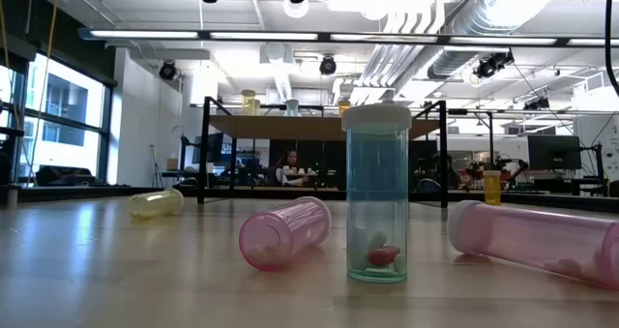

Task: Pick and place medicine bottles onto shelf by color
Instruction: Put the bottom orange pill bottle on the shelf aligned with the other orange pill bottle

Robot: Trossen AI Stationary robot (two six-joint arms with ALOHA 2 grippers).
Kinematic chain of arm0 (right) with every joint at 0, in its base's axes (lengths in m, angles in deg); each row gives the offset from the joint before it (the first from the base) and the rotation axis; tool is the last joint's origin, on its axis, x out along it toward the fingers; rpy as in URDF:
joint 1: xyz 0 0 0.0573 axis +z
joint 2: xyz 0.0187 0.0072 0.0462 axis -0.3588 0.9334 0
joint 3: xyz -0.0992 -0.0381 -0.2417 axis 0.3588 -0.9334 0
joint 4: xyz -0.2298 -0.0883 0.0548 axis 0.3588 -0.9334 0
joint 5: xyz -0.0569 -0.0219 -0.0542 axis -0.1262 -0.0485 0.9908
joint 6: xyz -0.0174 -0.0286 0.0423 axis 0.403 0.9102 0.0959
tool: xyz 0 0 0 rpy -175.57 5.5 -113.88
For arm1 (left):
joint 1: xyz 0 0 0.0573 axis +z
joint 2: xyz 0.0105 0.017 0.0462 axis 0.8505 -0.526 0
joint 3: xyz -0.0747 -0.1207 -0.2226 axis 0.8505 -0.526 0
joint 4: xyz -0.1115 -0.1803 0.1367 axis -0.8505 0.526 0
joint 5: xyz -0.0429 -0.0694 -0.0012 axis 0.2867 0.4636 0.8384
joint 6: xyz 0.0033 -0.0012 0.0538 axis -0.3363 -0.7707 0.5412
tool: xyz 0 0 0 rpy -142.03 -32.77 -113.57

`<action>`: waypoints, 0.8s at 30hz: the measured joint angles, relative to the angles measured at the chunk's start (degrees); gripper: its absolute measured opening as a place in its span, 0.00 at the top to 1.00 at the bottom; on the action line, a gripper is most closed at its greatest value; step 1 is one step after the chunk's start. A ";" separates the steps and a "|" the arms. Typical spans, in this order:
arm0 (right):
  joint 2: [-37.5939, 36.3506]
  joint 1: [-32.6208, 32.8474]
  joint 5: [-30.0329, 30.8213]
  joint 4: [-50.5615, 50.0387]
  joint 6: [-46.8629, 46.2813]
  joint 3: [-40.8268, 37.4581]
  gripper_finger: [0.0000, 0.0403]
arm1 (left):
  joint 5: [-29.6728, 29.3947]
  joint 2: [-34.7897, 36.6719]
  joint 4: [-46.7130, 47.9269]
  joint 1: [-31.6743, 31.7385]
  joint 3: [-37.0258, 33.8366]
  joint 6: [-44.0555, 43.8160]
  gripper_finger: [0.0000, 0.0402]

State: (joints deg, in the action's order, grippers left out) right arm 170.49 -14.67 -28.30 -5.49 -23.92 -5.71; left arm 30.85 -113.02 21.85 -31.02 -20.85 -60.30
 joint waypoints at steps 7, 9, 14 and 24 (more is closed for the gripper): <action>0.00 0.00 0.03 0.00 -0.01 0.00 0.81 | 0.18 0.02 0.00 -0.02 0.00 0.50 0.67; 0.00 -0.02 0.07 0.00 -0.02 0.00 0.81 | 0.18 0.02 0.00 -0.02 0.00 0.50 0.70; 0.02 -0.02 0.15 -0.02 -0.02 0.00 0.81 | 0.22 0.04 0.00 -0.02 0.00 0.48 0.77; 0.02 -0.02 -0.03 -0.03 -0.02 0.00 0.74 | 0.33 0.04 -0.02 -0.02 0.00 0.50 0.78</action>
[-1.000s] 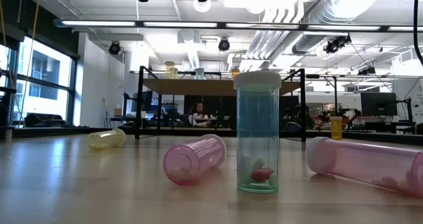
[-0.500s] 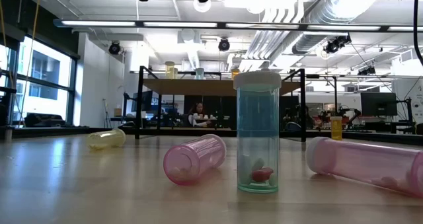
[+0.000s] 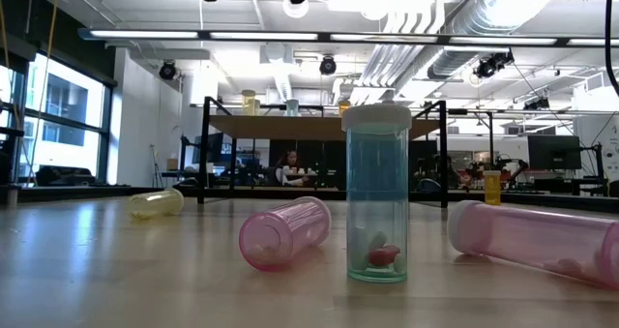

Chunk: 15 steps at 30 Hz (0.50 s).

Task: Pick and place medicine bottles onto shelf by color
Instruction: Put the bottom orange pill bottle on the shelf aligned with the other orange pill bottle

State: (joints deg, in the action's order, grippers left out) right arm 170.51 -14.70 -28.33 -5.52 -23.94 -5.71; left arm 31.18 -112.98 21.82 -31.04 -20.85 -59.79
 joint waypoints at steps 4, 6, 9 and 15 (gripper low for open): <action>0.00 0.02 0.01 -1.09 -0.20 0.00 0.67 | -0.22 -0.02 0.07 0.01 0.00 0.00 0.78; 0.00 0.02 0.37 -3.00 -0.11 0.00 0.63 | -0.40 -0.02 0.07 0.03 0.00 0.46 0.78; 0.01 -0.04 2.84 -6.49 -0.16 0.00 0.57 | -2.29 -0.02 0.91 0.26 0.00 2.08 0.78; -1.62 -1.49 3.16 -13.48 -0.32 -0.02 0.52 | -8.62 0.00 3.14 0.29 0.00 5.70 0.78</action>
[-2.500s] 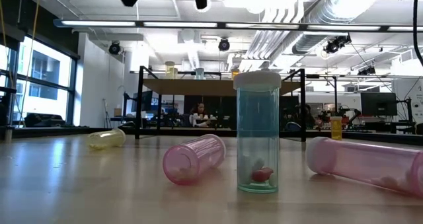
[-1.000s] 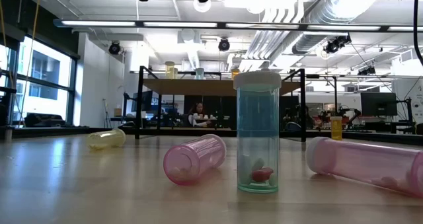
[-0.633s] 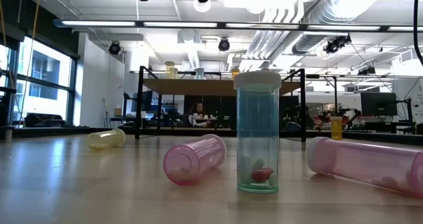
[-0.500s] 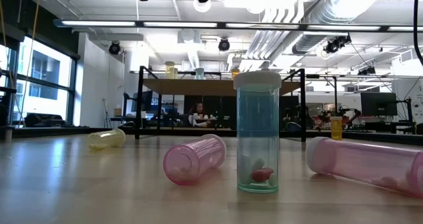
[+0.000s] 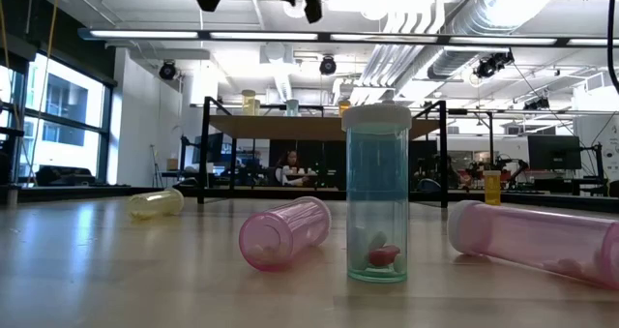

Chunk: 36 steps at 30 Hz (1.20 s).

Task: Pick and place medicine bottles onto shelf by color
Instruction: Put the bottom orange pill bottle on the shelf aligned with the other orange pill bottle

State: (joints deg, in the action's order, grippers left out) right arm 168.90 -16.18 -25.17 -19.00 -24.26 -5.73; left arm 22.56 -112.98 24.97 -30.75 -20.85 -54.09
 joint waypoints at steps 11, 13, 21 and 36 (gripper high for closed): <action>-7.97 -6.09 2.51 -14.89 0.44 0.00 0.52 | -7.02 0.00 1.38 0.00 0.00 4.42 0.78; -9.59 -7.43 2.49 -16.75 1.77 0.00 0.52 | -8.46 0.00 1.49 0.00 0.00 4.46 0.78; -15.35 -12.96 1.60 -17.23 11.56 0.00 0.52 | -12.78 -0.32 1.57 -0.02 0.00 8.51 0.78; -19.17 -22.03 -17.61 -14.17 19.17 0.00 0.52 | -17.96 -11.15 -8.04 0.27 -0.04 9.95 0.78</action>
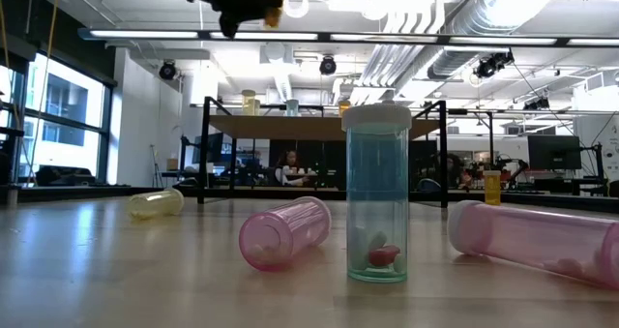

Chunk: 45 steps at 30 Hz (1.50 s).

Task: Pick and place medicine bottles onto shelf by color
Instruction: Put the bottom orange pill bottle on the shelf aligned with the other orange pill bottle

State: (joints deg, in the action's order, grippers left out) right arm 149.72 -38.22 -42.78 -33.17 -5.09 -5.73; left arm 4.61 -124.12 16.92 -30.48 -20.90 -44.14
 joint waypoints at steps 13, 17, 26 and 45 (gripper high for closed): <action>0.17 -2.43 -17.07 -6.70 3.12 0.00 0.52 | -1.80 -6.32 -3.83 -0.25 0.00 1.98 0.78; 0.22 -2.40 -17.36 -10.58 4.27 0.00 0.52 | -3.96 -6.79 -3.93 -0.78 0.00 1.98 0.78; 3.78 -1.80 -17.48 -10.96 4.12 0.00 0.52 | -4.52 -6.80 -4.37 -1.72 0.00 2.98 0.78; 7.82 0.00 -15.67 -10.98 4.01 0.00 0.52 | -2.91 -6.80 -4.54 -1.76 0.00 2.45 0.78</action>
State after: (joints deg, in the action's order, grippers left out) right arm 157.55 -38.21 -58.45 -44.15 -1.08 -5.73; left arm 1.70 -130.92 12.38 -32.24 -20.90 -41.70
